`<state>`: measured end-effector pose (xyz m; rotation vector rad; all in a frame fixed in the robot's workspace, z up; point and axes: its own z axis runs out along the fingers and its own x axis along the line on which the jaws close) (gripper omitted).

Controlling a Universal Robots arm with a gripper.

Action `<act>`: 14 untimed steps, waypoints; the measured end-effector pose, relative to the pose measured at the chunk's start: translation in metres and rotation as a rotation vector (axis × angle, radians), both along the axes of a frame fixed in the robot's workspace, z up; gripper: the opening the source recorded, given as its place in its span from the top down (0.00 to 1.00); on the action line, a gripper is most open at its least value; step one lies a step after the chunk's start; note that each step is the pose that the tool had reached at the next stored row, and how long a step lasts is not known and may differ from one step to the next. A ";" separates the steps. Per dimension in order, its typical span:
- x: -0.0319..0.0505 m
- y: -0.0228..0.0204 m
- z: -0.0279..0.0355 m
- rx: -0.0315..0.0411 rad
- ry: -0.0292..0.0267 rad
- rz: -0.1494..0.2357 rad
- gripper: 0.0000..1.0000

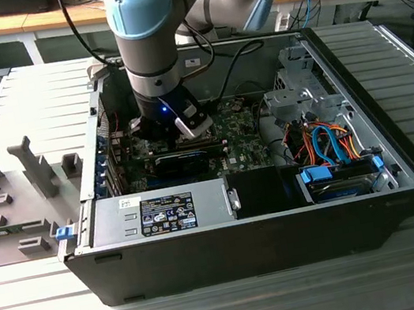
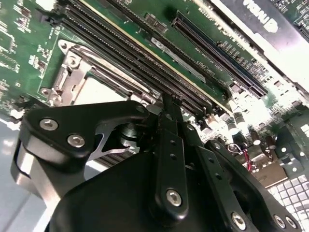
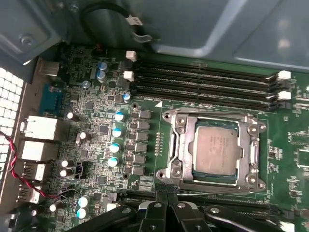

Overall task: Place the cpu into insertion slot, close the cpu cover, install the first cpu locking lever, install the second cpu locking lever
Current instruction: 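Install the second cpu locking lever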

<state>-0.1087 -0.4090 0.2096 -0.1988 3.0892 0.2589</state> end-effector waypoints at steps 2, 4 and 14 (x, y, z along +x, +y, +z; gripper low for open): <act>-0.0007 0.0001 -0.0014 0.0001 0.0000 0.009 0.89; -0.0013 0.0005 -0.0022 0.0010 0.0002 0.011 0.89; -0.0023 0.0051 -0.0063 0.0073 0.0003 0.020 0.89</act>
